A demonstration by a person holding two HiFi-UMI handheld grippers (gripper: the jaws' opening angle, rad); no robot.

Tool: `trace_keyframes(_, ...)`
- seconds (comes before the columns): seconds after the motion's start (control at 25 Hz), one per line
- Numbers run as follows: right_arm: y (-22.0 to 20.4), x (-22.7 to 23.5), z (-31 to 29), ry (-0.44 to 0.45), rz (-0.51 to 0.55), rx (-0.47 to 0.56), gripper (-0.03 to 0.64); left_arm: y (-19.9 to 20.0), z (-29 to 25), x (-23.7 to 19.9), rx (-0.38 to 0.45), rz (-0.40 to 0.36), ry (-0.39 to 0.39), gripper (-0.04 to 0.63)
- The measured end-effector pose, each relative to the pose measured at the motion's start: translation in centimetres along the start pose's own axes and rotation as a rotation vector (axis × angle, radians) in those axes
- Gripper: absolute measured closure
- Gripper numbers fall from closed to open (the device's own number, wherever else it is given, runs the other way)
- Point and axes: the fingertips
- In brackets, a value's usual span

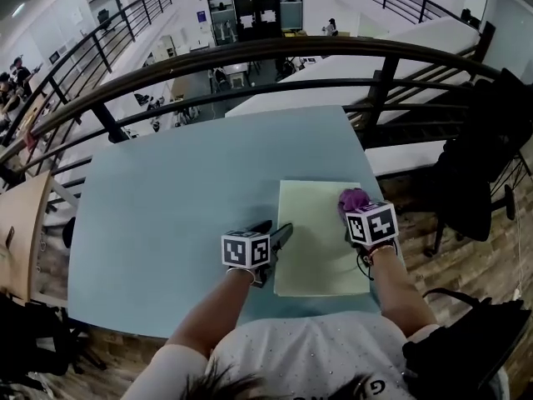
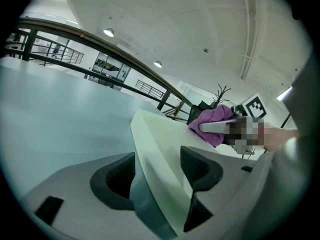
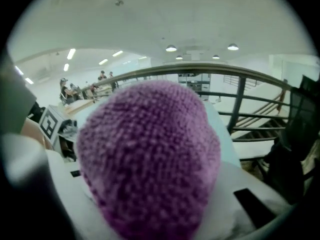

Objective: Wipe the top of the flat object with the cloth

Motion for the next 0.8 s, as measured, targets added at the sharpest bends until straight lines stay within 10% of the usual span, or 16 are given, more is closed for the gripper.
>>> trace_keyframes(0.24, 1.8, -12.5, -3.7, 0.398, -0.009, 0.0, 0.583, 0.0, -0.3, 0.0, -0.001, -0.005, 0.008, 0.316)
trace_keyframes(0.8, -2.2, -7.4, -3.0, 0.075, 0.293, -0.157, 0.583, 0.2, -0.4, -0.6, 0.011, -0.008, 0.011, 0.316)
Point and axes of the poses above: the fingertips, and each gripper's own axes: z backward along the fingers, x to its right, y out of its top, and after that the axes turned 3 degrees about z, right-handed
